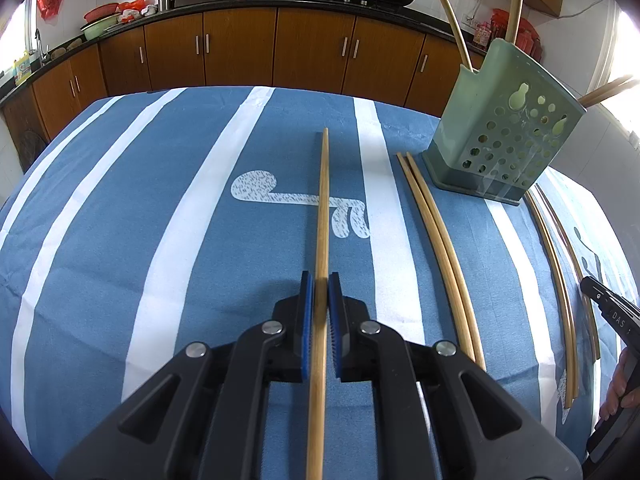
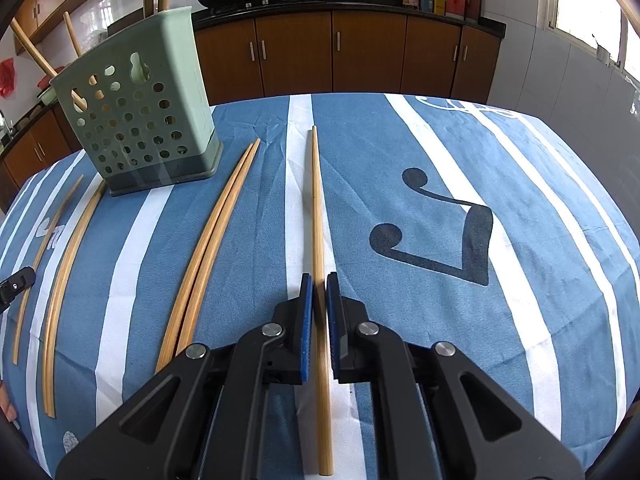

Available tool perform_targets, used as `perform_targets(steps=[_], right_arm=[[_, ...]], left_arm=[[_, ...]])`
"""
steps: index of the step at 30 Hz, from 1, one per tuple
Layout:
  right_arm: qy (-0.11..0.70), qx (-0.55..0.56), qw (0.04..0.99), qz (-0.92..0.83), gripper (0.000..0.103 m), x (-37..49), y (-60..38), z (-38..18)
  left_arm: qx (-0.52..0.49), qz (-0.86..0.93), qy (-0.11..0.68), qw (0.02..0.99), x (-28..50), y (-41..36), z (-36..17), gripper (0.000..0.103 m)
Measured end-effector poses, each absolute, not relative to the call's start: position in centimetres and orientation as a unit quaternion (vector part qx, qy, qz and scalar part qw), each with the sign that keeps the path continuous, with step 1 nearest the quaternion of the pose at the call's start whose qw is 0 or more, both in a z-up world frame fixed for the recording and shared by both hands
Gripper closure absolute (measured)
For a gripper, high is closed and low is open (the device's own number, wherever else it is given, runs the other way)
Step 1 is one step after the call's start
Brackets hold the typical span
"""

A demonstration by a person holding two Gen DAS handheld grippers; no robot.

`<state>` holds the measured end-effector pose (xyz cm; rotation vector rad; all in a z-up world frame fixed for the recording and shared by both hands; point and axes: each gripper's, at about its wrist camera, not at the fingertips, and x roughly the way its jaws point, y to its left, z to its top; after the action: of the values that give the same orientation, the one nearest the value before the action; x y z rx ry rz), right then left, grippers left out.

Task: Organize utensils
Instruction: 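Hold the chopsticks in both tools and begin lifting the right tool's chopstick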

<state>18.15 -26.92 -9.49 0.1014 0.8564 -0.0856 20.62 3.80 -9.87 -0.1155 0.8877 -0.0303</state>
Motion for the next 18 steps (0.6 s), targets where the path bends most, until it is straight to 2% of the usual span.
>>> perform_targets(steps=[18], right_arm=[[0.415,0.062,0.907,-0.034,0.095,17.8,-27.3,-9.5]], left_arm=[[-0.034,-0.017,0.431,0.901,19.0,3.3,-9.8,0.092]])
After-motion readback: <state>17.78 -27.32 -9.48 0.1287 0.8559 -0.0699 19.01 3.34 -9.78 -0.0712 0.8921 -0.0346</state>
